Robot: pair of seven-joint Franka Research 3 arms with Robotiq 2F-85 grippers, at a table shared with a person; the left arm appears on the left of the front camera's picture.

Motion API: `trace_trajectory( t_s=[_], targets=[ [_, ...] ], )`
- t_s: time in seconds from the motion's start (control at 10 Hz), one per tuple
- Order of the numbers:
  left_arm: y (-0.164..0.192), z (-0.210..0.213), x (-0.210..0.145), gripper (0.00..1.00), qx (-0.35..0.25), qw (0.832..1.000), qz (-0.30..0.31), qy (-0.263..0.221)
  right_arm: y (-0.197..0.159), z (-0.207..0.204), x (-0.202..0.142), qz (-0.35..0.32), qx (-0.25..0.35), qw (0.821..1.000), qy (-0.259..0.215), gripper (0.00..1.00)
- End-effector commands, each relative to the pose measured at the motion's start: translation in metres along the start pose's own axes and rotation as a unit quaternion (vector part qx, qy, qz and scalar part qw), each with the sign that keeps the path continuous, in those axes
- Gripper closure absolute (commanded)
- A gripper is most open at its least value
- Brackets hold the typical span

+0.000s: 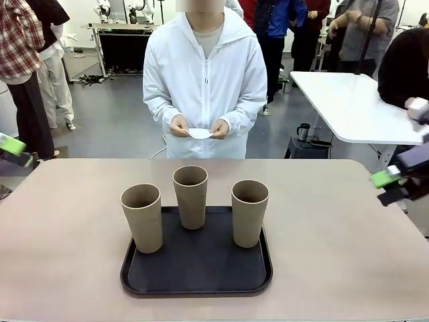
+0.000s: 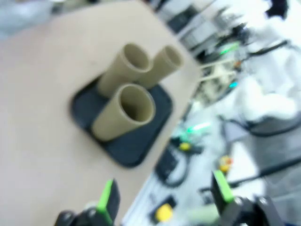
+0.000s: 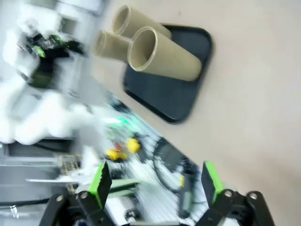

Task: Place coasters on the table and set cups on them.
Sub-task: Pick up one Reusable plastic cup and place it on a coaster set by the human.

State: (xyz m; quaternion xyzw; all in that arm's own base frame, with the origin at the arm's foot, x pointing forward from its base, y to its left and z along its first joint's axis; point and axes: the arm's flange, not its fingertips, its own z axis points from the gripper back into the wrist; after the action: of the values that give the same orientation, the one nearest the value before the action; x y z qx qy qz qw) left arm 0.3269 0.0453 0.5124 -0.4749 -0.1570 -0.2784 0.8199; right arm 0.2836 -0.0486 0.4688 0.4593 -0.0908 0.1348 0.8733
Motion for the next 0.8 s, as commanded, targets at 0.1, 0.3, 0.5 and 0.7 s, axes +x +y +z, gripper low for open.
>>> trace_trajectory(
  t_s=[0.1,0.3,0.5,0.7],
  targets=[
    [0.06,0.047,-0.001,0.0,-0.098,0.988,0.115,-0.02,-0.037,0.027,-0.026,-0.127,0.21,0.958,-0.145,0.0],
    [0.077,0.045,-0.007,0.0,-0.096,0.982,0.158,-0.04,-0.043,0.058,-0.042,-0.119,0.201,0.954,-0.186,0.0],
    [0.08,0.045,-0.02,0.0,-0.099,0.978,0.181,-0.04,-0.046,0.069,-0.054,-0.123,0.194,0.953,-0.198,0.0],
    [0.075,0.043,-0.028,0.0,-0.097,0.975,0.191,-0.058,-0.045,0.07,-0.056,-0.125,0.183,0.956,-0.19,0.0]
  ],
)
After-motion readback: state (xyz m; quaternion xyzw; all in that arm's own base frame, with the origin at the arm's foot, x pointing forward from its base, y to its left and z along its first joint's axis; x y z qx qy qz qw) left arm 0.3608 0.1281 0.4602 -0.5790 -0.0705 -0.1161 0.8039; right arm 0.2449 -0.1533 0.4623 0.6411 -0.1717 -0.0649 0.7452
